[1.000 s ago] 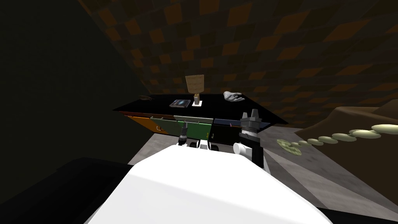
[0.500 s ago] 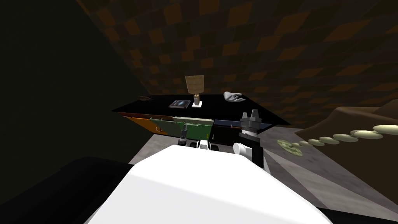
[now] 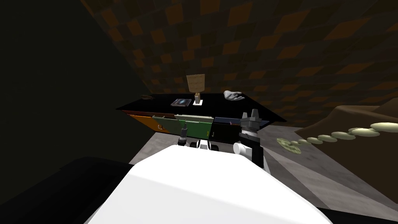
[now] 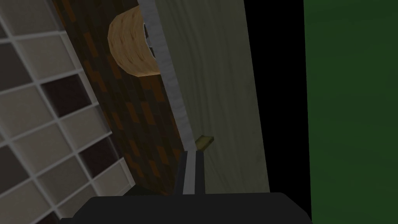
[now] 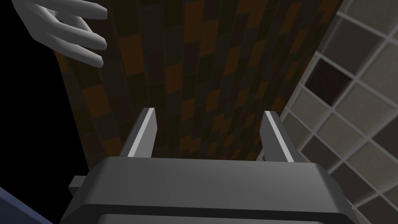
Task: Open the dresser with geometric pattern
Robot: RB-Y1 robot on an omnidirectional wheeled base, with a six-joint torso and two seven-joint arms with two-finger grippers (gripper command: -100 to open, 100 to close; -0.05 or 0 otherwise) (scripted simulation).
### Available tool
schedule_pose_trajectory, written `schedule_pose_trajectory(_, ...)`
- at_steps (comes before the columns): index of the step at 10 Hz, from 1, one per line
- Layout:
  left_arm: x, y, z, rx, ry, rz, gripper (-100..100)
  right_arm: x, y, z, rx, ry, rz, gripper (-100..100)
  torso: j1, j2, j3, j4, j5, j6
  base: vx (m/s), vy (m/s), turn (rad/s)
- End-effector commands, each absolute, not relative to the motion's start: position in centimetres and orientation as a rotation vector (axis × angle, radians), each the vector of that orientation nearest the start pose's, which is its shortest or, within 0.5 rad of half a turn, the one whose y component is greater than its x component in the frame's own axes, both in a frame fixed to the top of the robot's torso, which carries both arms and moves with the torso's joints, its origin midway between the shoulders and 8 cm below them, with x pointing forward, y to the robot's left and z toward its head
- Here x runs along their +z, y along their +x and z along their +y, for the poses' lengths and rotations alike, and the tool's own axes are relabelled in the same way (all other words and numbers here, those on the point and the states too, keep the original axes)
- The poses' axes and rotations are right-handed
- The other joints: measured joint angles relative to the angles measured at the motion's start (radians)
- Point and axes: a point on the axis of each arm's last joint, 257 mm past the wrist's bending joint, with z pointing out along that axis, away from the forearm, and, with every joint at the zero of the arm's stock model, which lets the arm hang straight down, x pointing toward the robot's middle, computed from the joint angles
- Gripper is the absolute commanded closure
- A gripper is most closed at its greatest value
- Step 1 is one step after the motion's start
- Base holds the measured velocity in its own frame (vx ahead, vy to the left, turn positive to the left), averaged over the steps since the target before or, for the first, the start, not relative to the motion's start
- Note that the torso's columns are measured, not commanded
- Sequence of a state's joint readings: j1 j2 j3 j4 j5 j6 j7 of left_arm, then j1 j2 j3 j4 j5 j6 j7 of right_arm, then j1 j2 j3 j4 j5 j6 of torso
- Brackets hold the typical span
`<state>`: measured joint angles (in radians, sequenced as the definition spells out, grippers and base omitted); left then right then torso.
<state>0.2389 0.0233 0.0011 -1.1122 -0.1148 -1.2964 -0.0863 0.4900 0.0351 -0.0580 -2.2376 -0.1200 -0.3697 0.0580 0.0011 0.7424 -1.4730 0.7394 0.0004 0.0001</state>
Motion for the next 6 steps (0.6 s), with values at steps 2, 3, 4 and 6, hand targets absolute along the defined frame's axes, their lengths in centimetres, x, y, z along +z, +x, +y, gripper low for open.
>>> schedule_pose_trajectory(2, -22.4, 37.8, 23.0, -1.304, -0.617, 0.856, 100, -1.8, 36.5, -32.0, 1.235, 0.860, 0.632, 0, -0.003, -0.005, -0.003, -0.002, -0.001, 0.000, -0.179, -0.026, 0.027)
schedule_pose_trajectory(3, -22.6, 37.3, 23.0, -1.303, -0.614, 0.852, 100, -1.8, 36.5, -32.0, 1.235, 0.860, 0.632, 0, -0.001, -0.005, -0.003, -0.002, 0.000, 0.000, -0.099, -0.008, 0.002)
schedule_pose_trajectory(4, -22.7, 37.3, 23.9, -1.291, -0.587, 0.882, -100, -1.8, 36.5, -32.0, 1.234, 0.860, 0.632, 0, 0.000, -0.009, -0.006, -0.002, 0.000, 0.000, -0.014, -0.004, -0.005)
schedule_pose_trajectory(6, -22.7, 37.2, 24.8, -1.278, -0.555, 0.910, -100, -1.8, 36.5, -32.0, 1.234, 0.860, 0.632, 0, 0.000, -0.010, -0.007, -0.003, 0.000, 0.000, 0.017, -0.001, -0.001)
